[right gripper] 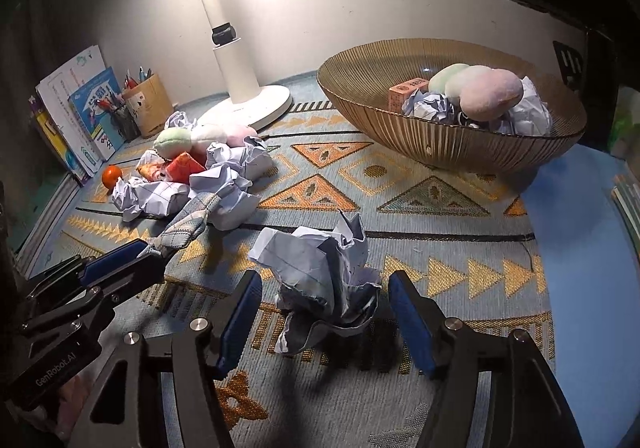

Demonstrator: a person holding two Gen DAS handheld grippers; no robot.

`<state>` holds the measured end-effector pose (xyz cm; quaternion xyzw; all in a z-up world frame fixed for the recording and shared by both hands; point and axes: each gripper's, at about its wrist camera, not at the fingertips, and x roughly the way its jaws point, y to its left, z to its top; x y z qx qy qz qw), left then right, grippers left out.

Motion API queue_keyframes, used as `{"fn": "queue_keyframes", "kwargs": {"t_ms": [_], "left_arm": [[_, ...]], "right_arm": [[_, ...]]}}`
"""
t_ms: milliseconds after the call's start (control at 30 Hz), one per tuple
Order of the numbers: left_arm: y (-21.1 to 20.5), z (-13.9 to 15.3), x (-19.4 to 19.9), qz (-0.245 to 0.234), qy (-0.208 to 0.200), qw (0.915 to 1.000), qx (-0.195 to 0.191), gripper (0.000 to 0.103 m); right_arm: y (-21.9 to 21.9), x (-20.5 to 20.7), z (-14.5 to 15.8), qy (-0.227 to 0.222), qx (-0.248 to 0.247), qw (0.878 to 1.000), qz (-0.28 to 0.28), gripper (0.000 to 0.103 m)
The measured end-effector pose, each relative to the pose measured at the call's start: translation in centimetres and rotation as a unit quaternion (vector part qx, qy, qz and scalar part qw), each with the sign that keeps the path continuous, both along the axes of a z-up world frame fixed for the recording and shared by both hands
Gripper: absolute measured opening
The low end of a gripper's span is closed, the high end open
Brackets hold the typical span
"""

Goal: Organize objects
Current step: 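Carry the bow and paper ball over the glass bowl and open both tools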

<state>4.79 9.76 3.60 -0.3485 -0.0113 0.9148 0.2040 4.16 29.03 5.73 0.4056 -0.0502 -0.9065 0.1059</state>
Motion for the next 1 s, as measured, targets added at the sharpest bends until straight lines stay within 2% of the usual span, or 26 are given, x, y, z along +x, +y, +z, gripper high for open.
{"fn": "queue_keyframes", "kwargs": {"t_ms": [33, 100, 200, 267, 333, 433, 533, 600, 667, 767, 800, 833, 867, 900, 933, 1000], "left_arm": [[0.1, 0.0, 0.0, -0.001, 0.001, 1.0000, -0.003, 0.024], [0.4, 0.2, 0.4, -0.008, 0.006, 0.9999, -0.007, 0.024], [0.9, 1.4, 1.4, -0.028, 0.011, 0.9995, 0.004, 0.024], [1.6, 3.5, 1.7, -0.043, 0.028, 0.9986, 0.012, 0.024], [2.5, 6.1, 1.1, -0.054, 0.053, 0.9970, 0.016, 0.024], [4.4, 9.4, -1.5, -0.063, 0.075, 0.9951, 0.016, 0.024], [6.5, 10.9, -5.3, -0.065, 0.080, 0.9946, 0.013, 0.024], [7.9, 10.9, -7.8, -0.067, 0.073, 0.9949, 0.016, 0.024], [9.2, 10.6, -10.1, -0.066, 0.065, 0.9955, 0.020, 0.024], [10.8, 10.0, -12.7, -0.063, 0.054, 0.9962, 0.027, 0.024], [11.1, 9.8, -13.4, -0.060, 0.052, 0.9963, 0.032, 0.025], [11.4, 9.6, -14.1, -0.056, 0.053, 0.9964, 0.037, 0.031], [11.6, 9.4, -14.6, -0.050, 0.055, 0.9964, 0.040, 0.040], [11.7, 9.1, -15.0, -0.046, 0.056, 0.9964, 0.045, 0.041], [11.9, 8.8, -15.5, -0.046, 0.050, 0.9966, 0.046, 0.041], [12.1, 8.1, -16.1, -0.056, 0.024, 0.9971, 0.046, 0.041]], "right_arm": [[0.1, 0.1, 0.1, 0.001, -0.008, 1.000, 0.005, 0.048], [0.3, 0.4, 0.3, 0.005, -0.018, 1.000, 0.009, 0.042], [0.9, 1.5, 1.2, 0.020, -0.039, 0.999, 0.013, 0.041], [1.7, 2.1, 2.6, 0.031, -0.049, 0.998, 0.009, 0.041], [2.8, 2.7, 5.0, 0.062, -0.045, 0.997, -0.005, 0.041], [5.3, 2.5, 9.1, 0.112, -0.055, 0.991, -0.040, 0.041], [8.2, 0.5, 11.6, 0.127, -0.056, 0.985, -0.103, 0.041], [10.2, -1.7, 12.0, 0.115, -0.064, 0.981, -0.146, 0.042], [11.8, -3.9, 12.0, 0.107, -0.089, 0.977, -0.164, 0.043], [12.9, -7.0, 11.8, 0.089, -0.085, 0.974, -0.190, 0.043], [13.1, -7.9, 11.8, 0.088, -0.083, 0.973, -0.197, 0.043], [13.2, -8.8, 11.8, 0.086, -0.082, 0.973, -0.200, 0.043], [13.3, -9.8, 11.7, 0.082, -0.083, 0.973, -0.197, 0.048], [13.2, -10.7, 11.6, 0.076, -0.080, 0.974, -0.196, 0.054], [13.2, -11.4, 11.3, 0.073, -0.076, 0.974, -0.199, 0.066], [13.2, -11.9, 11.1, 0.073, -0.068, 0.974, -0.202, 0.066]]}}
